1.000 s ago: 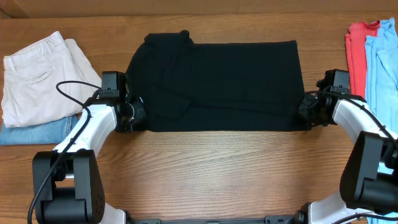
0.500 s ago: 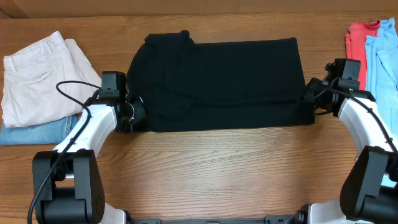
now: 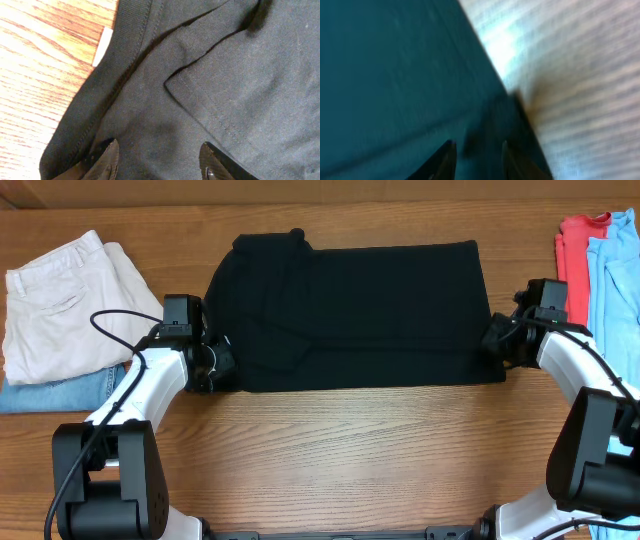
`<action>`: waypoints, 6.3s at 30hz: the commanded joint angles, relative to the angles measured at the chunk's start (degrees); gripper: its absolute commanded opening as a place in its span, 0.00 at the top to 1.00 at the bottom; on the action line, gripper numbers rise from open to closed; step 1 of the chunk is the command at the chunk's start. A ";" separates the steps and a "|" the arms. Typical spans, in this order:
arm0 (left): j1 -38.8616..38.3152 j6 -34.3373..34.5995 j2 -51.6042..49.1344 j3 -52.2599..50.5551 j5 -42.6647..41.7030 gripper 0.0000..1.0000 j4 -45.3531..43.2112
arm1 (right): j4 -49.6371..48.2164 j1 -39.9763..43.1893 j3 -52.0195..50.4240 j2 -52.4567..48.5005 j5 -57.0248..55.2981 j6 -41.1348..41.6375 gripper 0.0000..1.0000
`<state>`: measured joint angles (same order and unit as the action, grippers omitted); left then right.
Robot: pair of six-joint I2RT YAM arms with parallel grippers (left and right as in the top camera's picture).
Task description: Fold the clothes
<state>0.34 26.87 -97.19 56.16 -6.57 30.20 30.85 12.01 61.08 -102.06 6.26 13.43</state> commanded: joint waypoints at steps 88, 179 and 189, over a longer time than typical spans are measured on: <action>-0.37 0.59 -4.57 -4.24 0.59 0.75 -4.76 | -4.46 -3.41 1.79 0.11 8.98 -10.32 0.68; -0.37 -1.09 -4.72 -4.26 1.31 0.55 10.91 | 22.80 -3.37 2.64 -5.79 -3.91 -2.16 0.41; -0.35 4.09 -4.70 -4.26 2.45 0.55 22.29 | 30.67 -2.82 2.64 -5.79 -6.64 1.88 0.44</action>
<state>-0.19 28.64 -99.81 54.22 -6.09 50.74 60.95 8.84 64.42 -107.11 0.60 13.34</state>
